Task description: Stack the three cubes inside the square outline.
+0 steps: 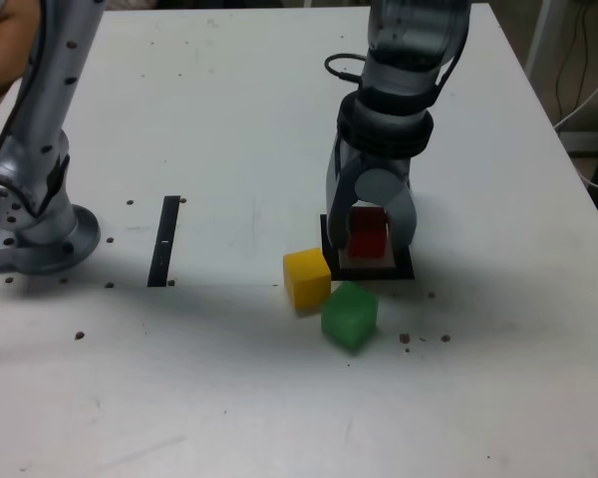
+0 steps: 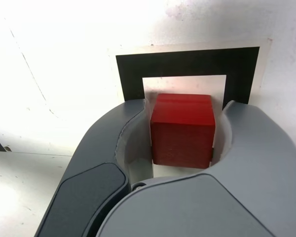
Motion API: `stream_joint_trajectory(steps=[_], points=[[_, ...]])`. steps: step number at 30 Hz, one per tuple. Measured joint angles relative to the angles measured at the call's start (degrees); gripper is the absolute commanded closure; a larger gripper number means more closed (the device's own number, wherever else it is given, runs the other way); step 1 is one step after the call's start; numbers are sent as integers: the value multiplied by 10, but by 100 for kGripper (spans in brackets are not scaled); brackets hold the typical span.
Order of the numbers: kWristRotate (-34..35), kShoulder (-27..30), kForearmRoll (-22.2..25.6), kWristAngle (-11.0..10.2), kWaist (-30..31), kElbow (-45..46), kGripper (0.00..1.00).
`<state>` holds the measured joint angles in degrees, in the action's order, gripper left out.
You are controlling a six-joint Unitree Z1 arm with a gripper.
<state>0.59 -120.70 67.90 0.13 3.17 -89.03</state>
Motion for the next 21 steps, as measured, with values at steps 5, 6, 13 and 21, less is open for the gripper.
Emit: stream_joint_trajectory(steps=[5, 6, 13, 21], points=[[2, 1, 7, -5, 1, -8, 0], [3, 3, 9, -7, 2, -11, 1], [11, 37, 35, -20, 4, -11, 0], [23, 92, 96, -20, 45, -27, 1]])
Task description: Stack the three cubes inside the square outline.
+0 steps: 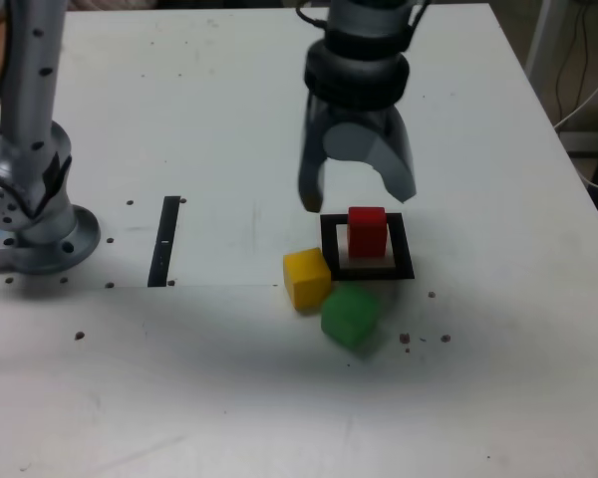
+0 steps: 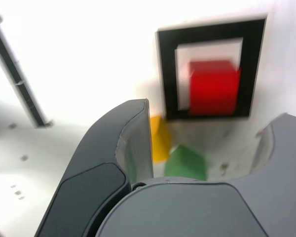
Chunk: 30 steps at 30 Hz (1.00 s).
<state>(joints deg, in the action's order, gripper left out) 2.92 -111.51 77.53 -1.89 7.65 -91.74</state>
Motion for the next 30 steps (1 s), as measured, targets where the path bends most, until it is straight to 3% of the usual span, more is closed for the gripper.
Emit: stream_joint_trajectory(steps=[6, 10, 21, 24, 30], points=[[62, 38, 82, 0, 52, -8, 0], [104, 70, 81, 24, 69, 36, 0], [158, 126, -89, 93, 76, 219, 0], [177, 112, -134, 96, 88, 219, 0], [204, 68, -137, 88, 102, 206, 1]])
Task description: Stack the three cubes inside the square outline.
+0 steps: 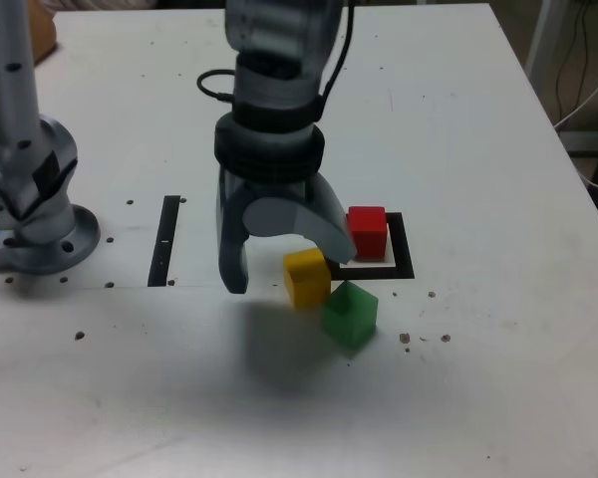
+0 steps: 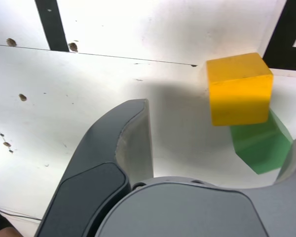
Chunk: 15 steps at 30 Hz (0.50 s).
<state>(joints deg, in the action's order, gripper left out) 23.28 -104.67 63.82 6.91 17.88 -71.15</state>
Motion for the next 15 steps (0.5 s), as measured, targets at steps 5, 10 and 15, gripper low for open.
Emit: stream_joint_trajectory(steps=[5, 10, 15], points=[[7, -30, 0, -11, 7, -14, 1], [9, -43, 0, -27, 8, -12, 3], [10, -59, 0, -36, 8, -11, 9]])
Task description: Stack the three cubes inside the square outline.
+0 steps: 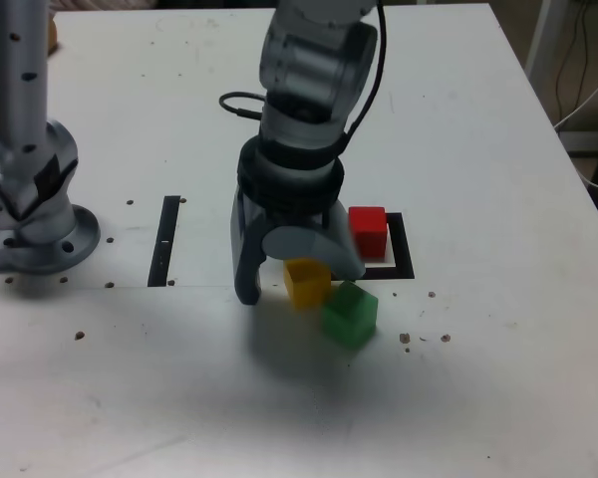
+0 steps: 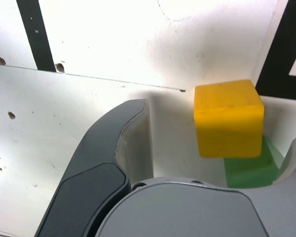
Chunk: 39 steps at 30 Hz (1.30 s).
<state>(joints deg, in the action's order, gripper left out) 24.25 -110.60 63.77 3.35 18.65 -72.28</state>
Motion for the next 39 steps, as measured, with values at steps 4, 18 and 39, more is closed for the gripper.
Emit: stream_joint_trajectory(steps=[4, 18, 39], points=[[2, -4, -10, -4, 0, 2, 12], [0, -7, -33, 2, -8, 12, 19], [-3, 0, -44, 1, -8, 17, 20]])
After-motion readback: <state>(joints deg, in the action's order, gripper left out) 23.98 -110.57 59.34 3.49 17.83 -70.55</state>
